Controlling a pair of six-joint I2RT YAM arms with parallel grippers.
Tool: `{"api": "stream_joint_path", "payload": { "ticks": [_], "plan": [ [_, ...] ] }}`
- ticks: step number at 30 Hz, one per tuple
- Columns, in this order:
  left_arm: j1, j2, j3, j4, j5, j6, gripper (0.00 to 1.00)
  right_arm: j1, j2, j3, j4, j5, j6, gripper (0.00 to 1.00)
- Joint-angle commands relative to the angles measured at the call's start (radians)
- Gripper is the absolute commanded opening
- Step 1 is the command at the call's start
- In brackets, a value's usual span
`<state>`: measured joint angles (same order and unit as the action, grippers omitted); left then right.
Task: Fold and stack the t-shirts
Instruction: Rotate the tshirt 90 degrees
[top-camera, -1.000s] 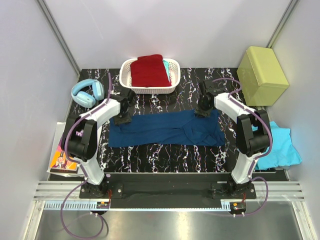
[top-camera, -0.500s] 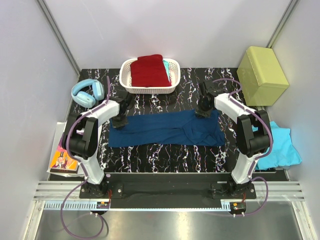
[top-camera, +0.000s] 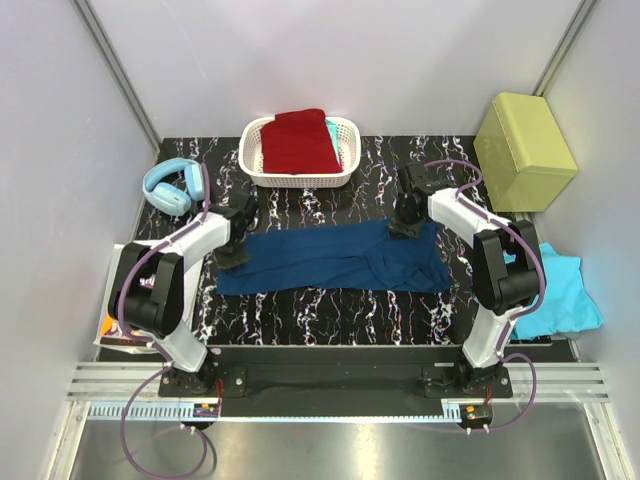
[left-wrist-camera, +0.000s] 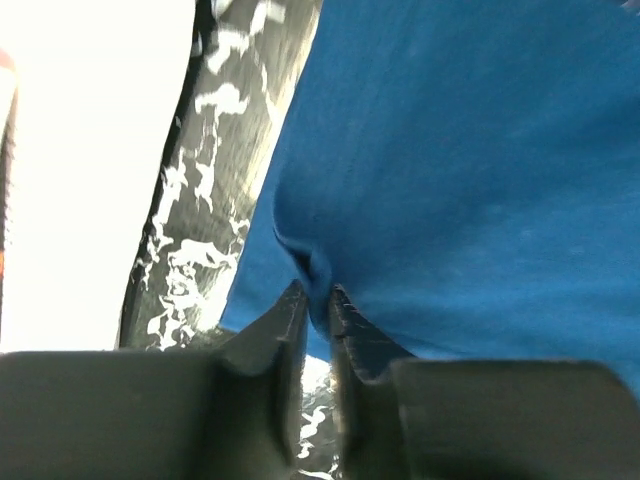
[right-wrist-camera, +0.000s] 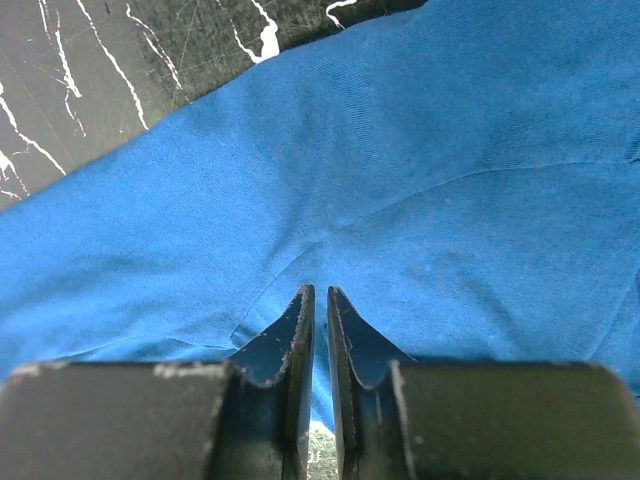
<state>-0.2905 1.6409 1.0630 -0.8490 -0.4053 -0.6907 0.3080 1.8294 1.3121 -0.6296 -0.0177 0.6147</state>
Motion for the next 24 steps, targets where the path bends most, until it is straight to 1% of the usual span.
{"api": "stream_joint_path", "payload": {
  "ticks": [1, 2, 3, 5, 6, 8, 10, 12, 14, 15, 16, 19, 21, 22, 24],
  "plan": [
    [-0.004, -0.027, -0.038, -0.016, 0.026, -0.035, 0.33, 0.011, -0.047, -0.004, 0.022, -0.011, -0.001, 0.18],
    [-0.007, -0.035, -0.040, -0.018, 0.010, -0.035, 0.44, 0.013, -0.048, -0.004, 0.024, -0.013, -0.004, 0.18],
    [-0.016, -0.061, -0.034, -0.018, -0.003, -0.033, 0.50, 0.014, -0.048, -0.004, 0.024, -0.014, -0.003, 0.18],
    [-0.025, -0.093, 0.000, -0.018, -0.044, -0.018, 0.60, 0.014, -0.050, -0.004, 0.024, -0.014, -0.003, 0.18],
    [-0.029, -0.117, 0.017, -0.021, -0.053, -0.013, 0.67, 0.019, -0.051, -0.004, 0.024, -0.013, -0.004, 0.18],
    [-0.029, -0.130, 0.072, -0.018, -0.081, 0.003, 0.71, 0.017, -0.050, -0.004, 0.024, -0.014, -0.006, 0.18],
    [-0.029, -0.115, 0.110, -0.016, -0.093, 0.013, 0.72, 0.019, -0.053, -0.005, 0.022, -0.016, -0.006, 0.18],
    [-0.027, -0.060, 0.158, -0.012, -0.087, 0.022, 0.70, 0.019, -0.051, -0.007, 0.025, -0.016, -0.004, 0.18],
    [-0.027, -0.012, 0.190, -0.004, -0.064, 0.023, 0.64, 0.019, -0.055, -0.010, 0.025, -0.014, -0.004, 0.17],
    [-0.024, 0.035, 0.198, -0.002, -0.047, 0.022, 0.59, 0.020, -0.058, -0.010, 0.025, -0.013, -0.006, 0.17],
    [-0.024, 0.060, 0.210, 0.002, -0.029, 0.022, 0.49, 0.020, -0.059, -0.013, 0.025, -0.010, -0.006, 0.17],
    [-0.025, 0.134, 0.197, 0.031, 0.042, 0.017, 0.34, 0.019, -0.070, -0.019, 0.024, 0.008, -0.004, 0.17],
    [-0.029, 0.165, 0.181, 0.039, 0.063, 0.017, 0.31, 0.019, -0.081, -0.024, 0.025, 0.012, -0.003, 0.17],
    [-0.029, 0.168, 0.158, 0.050, 0.066, 0.017, 0.30, 0.020, -0.090, -0.027, 0.024, 0.042, -0.003, 0.17],
    [-0.029, 0.157, 0.117, 0.071, 0.068, 0.022, 0.30, 0.019, -0.104, -0.030, 0.024, 0.058, -0.003, 0.18]
  ]
}}
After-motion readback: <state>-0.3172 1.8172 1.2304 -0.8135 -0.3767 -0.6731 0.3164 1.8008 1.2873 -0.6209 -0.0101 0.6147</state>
